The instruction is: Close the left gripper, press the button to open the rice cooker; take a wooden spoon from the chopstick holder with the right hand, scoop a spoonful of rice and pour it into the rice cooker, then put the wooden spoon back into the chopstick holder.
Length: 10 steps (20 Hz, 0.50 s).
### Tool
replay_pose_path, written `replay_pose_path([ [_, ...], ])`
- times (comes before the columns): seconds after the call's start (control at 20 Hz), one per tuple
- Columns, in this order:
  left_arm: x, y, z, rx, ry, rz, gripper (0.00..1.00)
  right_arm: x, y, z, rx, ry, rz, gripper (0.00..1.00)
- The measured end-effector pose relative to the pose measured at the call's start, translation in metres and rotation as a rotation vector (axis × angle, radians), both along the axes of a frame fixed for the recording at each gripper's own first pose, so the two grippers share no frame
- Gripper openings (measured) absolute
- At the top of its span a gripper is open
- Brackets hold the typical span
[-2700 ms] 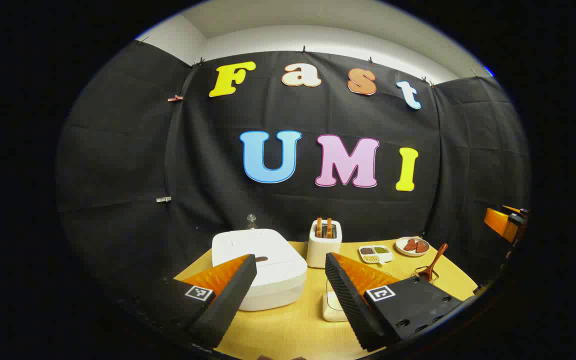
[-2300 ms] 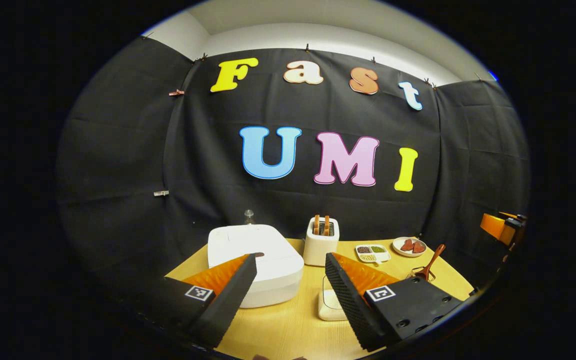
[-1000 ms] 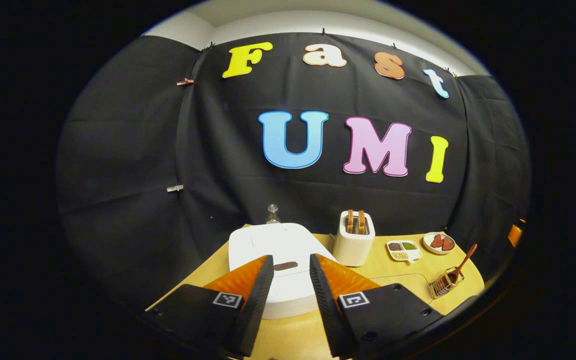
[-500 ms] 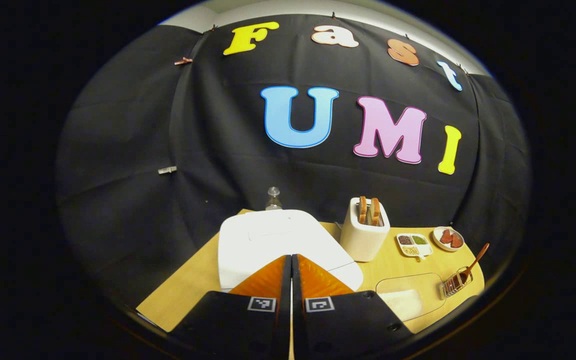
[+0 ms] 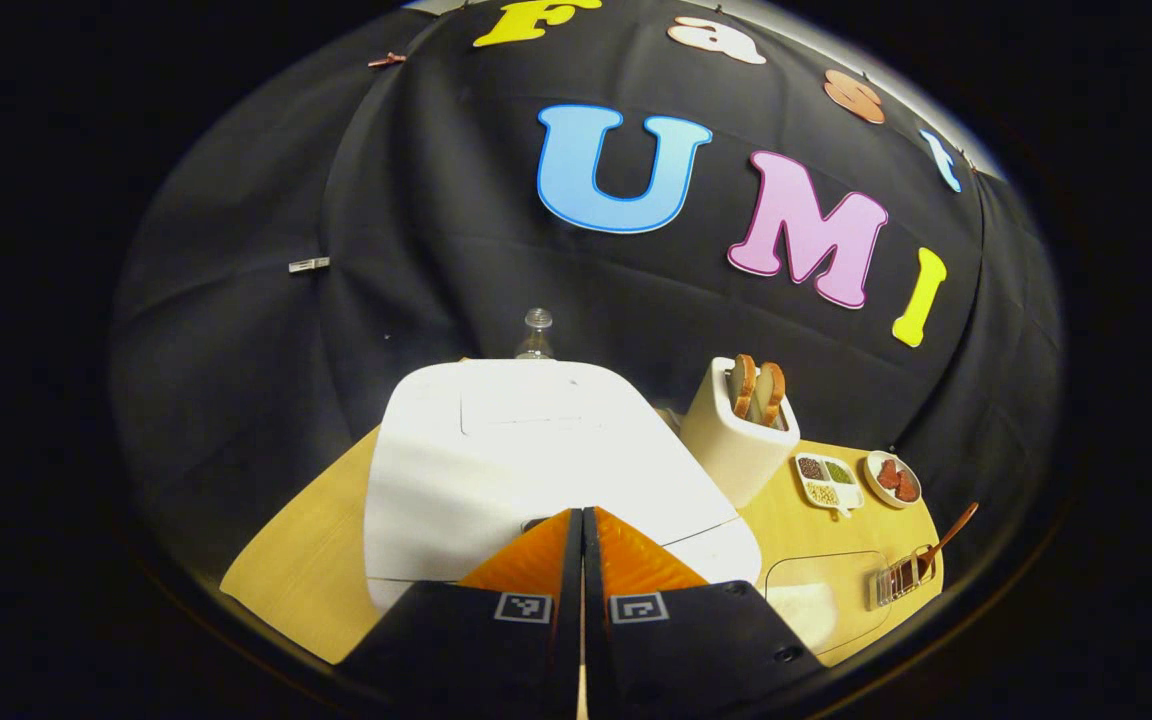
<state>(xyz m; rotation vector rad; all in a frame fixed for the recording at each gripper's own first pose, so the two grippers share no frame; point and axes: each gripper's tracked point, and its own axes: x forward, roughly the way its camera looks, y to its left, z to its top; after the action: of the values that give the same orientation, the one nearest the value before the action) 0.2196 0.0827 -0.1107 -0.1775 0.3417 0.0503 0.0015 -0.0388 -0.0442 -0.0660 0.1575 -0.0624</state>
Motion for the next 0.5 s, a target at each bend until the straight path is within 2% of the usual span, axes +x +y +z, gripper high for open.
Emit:
replay_pose_path([
  [0.2,0.014,-0.002,-0.001,0.077,0.008,-0.020,0.07,0.000,-0.004,0.001,0.012,0.002,-0.012,0.98],
  [0.5,0.015,-0.003,-0.011,0.106,0.057,-0.008,0.08,0.002,-0.006,-0.004,0.033,0.009,-0.019,0.98],
])
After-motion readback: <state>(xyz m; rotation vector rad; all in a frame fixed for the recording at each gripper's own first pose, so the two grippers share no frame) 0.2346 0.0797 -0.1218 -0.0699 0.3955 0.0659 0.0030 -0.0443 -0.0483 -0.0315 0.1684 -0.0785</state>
